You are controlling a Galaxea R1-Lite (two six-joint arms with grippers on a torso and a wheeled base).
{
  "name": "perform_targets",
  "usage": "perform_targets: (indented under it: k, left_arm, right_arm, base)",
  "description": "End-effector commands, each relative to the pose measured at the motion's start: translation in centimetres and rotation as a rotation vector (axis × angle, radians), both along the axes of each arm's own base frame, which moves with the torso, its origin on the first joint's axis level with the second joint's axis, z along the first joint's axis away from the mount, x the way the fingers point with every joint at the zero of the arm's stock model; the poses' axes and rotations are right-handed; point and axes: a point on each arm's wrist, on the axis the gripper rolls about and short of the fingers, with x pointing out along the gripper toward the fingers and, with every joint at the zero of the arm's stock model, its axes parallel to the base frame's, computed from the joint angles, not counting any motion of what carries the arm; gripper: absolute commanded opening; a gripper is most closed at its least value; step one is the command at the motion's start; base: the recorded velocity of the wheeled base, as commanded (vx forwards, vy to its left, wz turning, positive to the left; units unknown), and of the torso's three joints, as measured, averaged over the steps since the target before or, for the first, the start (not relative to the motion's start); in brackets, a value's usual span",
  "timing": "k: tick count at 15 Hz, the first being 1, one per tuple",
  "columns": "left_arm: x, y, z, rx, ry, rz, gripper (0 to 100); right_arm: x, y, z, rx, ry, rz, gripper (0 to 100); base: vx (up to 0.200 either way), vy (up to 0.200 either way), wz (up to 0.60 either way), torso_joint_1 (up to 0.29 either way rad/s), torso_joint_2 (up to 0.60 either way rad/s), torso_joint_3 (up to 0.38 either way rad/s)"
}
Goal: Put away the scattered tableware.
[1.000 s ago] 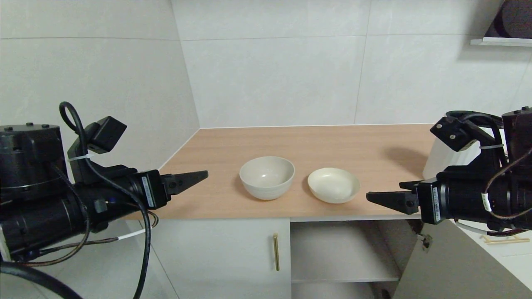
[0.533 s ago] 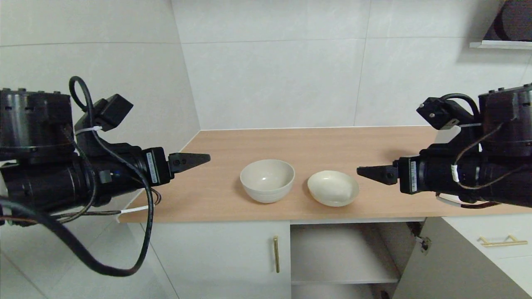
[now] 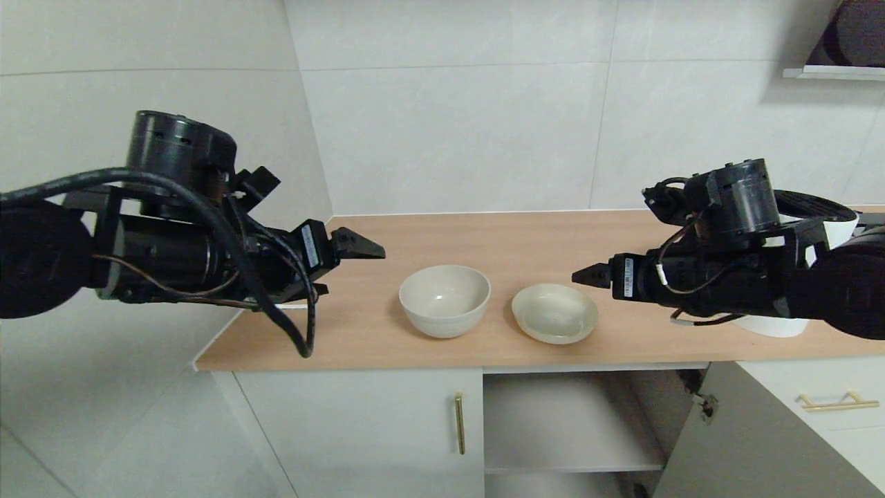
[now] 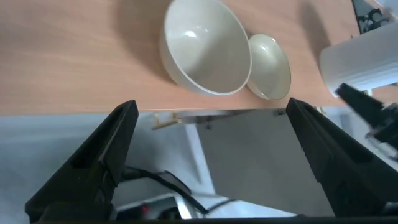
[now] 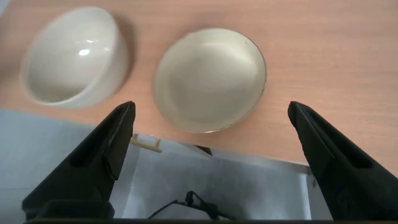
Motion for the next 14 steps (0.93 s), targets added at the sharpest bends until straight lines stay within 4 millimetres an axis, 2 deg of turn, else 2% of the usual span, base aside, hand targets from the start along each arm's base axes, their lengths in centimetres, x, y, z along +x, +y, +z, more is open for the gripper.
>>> perform_targets:
  k: [1,4,8,11,14]
  left_arm:
    - [2.0,-1.6,-2.3,0.007,0.077,-0.009,100]
    - [4.3,-3.2,-4.6,-0.013,0.162,0.067,100]
    - [7.6,-5.1,-7.8,-0.017,0.237,0.168,100]
    - [8.6,-5.4,-8.6,-0.012,0.244,0.194,100]
    - [8.6,-5.4,-8.6,-0.012,0.243,0.194,100]
  right_arm:
    - [1.0,0.3,-1.5,-0.017,0.037,-0.007,100]
    - [1.7,0.1,-2.4,-0.025,0.059,-0.024,100]
    - [1.6,0.0,-2.4,-0.023,0.059,-0.026,100]
    - [1.6,0.0,-2.4,-0.024,0.061,-0.026,100]
    - [1.6,0.0,-2.5,-0.025,0.063,-0.026,100]
  base:
    - [0.0,0.0,0.0,0.0,0.0,0.0]
    - [0.0,0.0,0.0,0.0,0.0,0.0]
    - [0.0,0.0,0.0,0.0,0.0,0.0]
    - [0.0,0.0,0.0,0.0,0.0,0.0]
    - [0.0,0.0,0.0,0.0,0.0,0.0]
